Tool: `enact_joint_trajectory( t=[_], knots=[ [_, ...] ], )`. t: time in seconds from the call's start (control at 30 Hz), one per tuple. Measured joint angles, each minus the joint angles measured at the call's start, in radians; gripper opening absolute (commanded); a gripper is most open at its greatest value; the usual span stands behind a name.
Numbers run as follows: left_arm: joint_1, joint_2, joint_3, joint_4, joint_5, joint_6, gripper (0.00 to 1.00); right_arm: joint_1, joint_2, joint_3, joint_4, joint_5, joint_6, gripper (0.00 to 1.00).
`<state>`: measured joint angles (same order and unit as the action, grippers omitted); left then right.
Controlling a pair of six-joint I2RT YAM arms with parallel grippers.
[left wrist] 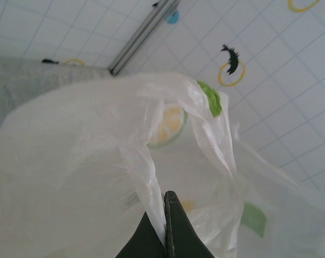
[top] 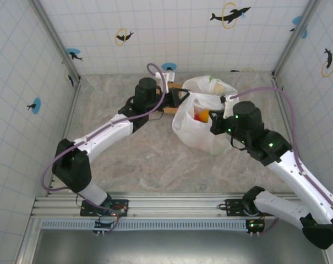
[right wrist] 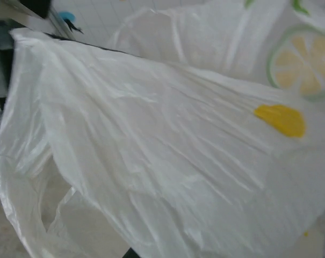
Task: Place the fruits into the plastic bag
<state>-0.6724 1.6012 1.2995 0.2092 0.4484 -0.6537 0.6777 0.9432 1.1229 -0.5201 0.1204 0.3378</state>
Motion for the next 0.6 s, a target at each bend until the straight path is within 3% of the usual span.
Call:
enact_joint_trajectory(
  t=[0.3,0.6],
  knots=[
    [0.000,0.062,0.127,-0.037,0.011,0.025,0.00,-0.026,0.004,0.081,-0.045,0.010,-0.048,0.00],
    [0.000,0.127,0.167,-0.107,0.006,0.033,0.00,-0.149,-0.023,-0.035,-0.084,-0.035,-0.059,0.00]
  ],
)
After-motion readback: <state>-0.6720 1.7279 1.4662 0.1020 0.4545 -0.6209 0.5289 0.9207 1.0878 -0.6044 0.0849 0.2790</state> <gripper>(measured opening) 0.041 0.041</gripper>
